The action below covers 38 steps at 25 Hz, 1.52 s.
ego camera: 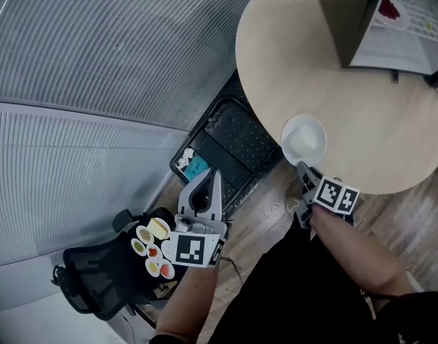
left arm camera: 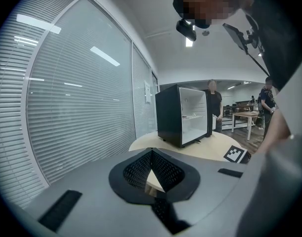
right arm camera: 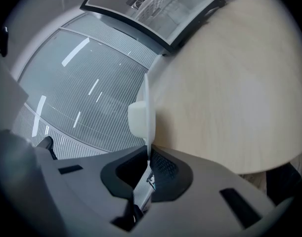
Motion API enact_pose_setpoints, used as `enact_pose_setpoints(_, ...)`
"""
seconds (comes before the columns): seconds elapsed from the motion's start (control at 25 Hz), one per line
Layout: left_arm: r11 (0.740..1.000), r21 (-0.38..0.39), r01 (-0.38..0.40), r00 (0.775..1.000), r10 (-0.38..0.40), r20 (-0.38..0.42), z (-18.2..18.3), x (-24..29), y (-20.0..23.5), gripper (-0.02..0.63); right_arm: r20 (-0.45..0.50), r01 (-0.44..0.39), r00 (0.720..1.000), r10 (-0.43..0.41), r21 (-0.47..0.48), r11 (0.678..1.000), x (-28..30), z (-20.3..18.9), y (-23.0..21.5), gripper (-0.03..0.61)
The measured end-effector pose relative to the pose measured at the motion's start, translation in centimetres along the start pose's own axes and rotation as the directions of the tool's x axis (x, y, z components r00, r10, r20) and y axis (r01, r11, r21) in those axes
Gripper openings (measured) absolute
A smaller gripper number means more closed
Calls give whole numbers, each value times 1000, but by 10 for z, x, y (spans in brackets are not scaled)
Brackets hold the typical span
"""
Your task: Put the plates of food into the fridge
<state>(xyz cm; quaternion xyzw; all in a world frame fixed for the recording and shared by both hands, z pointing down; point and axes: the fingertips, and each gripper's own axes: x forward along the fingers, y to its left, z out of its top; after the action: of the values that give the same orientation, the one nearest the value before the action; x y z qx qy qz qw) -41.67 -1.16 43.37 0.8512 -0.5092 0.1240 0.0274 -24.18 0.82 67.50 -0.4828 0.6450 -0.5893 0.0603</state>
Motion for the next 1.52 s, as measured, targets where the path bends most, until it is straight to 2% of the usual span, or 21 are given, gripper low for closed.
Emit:
enact_pose_setpoints(0.56,999,15,50,998,-50,46,31,31,-26,6,63,-58,996,59,-9,998,-31,59,9,18)
enact_pose_setpoints(1.0,995,31,96,989,-99,105,73,65,-59,6,121,-79,989,82,-24,997,-70,115,16,18)
enact_pose_setpoints(1.52,987,22,160,972,-162,171,118,121,-112,6,258,-114,960,113,-11,993,-127,216,18,18)
